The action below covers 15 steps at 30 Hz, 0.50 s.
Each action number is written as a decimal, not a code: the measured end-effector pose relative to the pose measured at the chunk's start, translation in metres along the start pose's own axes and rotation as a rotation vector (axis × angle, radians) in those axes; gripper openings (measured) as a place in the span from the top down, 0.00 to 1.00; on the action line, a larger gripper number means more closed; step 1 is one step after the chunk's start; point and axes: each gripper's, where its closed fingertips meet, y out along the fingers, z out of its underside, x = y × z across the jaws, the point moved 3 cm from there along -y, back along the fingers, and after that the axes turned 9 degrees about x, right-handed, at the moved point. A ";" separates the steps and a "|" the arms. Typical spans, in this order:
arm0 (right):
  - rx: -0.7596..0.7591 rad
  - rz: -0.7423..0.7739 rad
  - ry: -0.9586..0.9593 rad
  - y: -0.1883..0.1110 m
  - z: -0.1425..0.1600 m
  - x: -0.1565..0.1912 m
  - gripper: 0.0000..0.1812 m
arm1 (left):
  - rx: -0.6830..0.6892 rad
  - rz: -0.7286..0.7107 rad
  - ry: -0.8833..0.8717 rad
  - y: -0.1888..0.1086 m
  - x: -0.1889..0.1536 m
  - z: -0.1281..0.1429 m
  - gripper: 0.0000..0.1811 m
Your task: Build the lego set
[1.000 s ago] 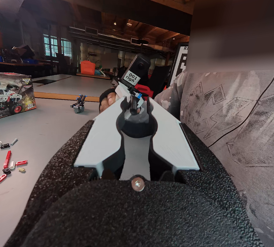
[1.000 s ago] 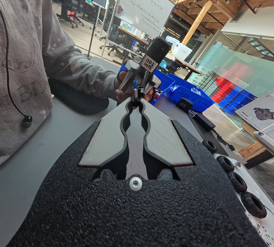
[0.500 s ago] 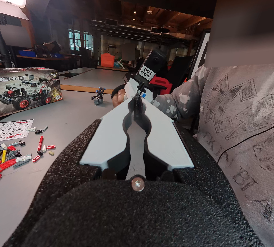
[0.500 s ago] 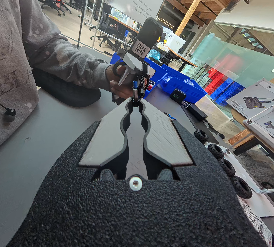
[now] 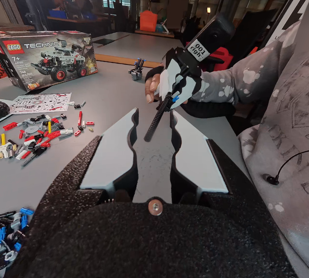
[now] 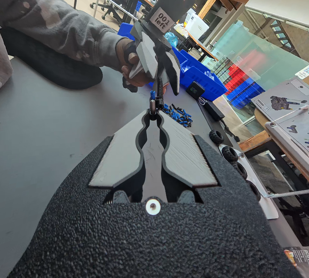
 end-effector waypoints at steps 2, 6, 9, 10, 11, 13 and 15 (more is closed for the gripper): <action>0.026 0.009 -0.048 0.006 0.006 0.004 0.96 | 0.078 -0.025 0.042 0.007 -0.001 0.010 0.84; 0.071 0.009 -0.127 0.015 0.022 0.010 0.96 | 0.254 -0.079 0.103 0.019 0.003 0.034 0.94; 0.117 0.018 -0.182 0.020 0.036 0.010 0.94 | 0.342 -0.118 0.148 0.022 0.007 0.045 0.97; 0.134 0.015 -0.189 0.022 0.040 0.010 0.93 | 0.364 -0.129 0.161 0.023 0.008 0.049 0.97; 0.162 0.016 -0.195 0.025 0.045 0.010 0.91 | 0.388 -0.137 0.174 0.023 0.010 0.052 0.97; 0.239 0.000 -0.195 0.029 0.058 0.011 0.89 | 0.445 -0.157 0.214 0.024 0.013 0.063 0.97; 0.288 -0.053 -0.121 0.029 0.067 0.013 0.87 | 0.511 -0.171 0.250 0.025 0.017 0.076 0.97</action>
